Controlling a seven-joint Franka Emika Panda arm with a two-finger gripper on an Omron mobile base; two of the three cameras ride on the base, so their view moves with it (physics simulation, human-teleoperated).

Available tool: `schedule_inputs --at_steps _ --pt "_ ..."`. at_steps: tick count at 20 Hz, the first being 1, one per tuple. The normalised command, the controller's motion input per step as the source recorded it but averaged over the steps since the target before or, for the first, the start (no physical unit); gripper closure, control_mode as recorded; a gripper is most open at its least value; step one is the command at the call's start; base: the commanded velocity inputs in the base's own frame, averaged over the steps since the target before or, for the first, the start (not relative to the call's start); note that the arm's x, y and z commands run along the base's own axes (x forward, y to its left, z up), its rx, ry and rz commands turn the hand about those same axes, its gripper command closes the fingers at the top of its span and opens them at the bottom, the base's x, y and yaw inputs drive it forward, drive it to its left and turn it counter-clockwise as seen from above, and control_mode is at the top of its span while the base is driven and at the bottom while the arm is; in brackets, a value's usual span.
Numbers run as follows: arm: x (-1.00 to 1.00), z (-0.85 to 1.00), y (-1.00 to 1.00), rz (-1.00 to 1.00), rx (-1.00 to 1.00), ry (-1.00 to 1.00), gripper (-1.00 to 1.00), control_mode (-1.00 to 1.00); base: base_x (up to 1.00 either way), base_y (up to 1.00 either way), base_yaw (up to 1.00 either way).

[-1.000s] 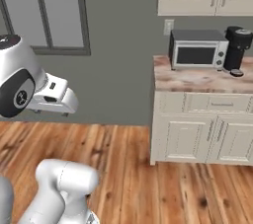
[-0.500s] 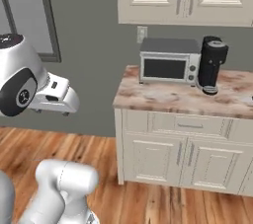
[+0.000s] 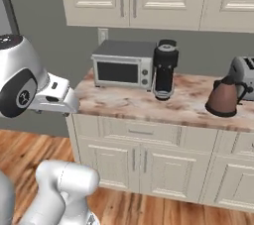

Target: Navigate to the electric kettle.

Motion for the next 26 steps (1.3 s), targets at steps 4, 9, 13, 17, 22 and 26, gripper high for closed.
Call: schedule_inputs --at_steps 4,9,13,17,22,26 --pt "0.00 0.00 0.00 0.00 0.00 0.00 -1.00 1.00 0.52 -1.00 0.04" --pt "0.00 0.00 0.00 0.00 0.00 0.00 -1.00 1.00 0.53 -1.00 0.02" --pt "0.00 0.00 0.00 0.00 0.00 0.00 -1.00 1.00 0.62 -1.00 0.00" --pt "0.00 0.00 0.00 0.00 0.00 0.00 -1.00 1.00 0.73 -1.00 0.00" --pt "0.00 0.00 0.00 0.00 0.00 0.00 -1.00 1.00 0.70 -0.83 -0.05" --pt "0.00 0.00 0.00 0.00 0.00 0.00 -1.00 1.00 0.49 -0.46 -0.15"
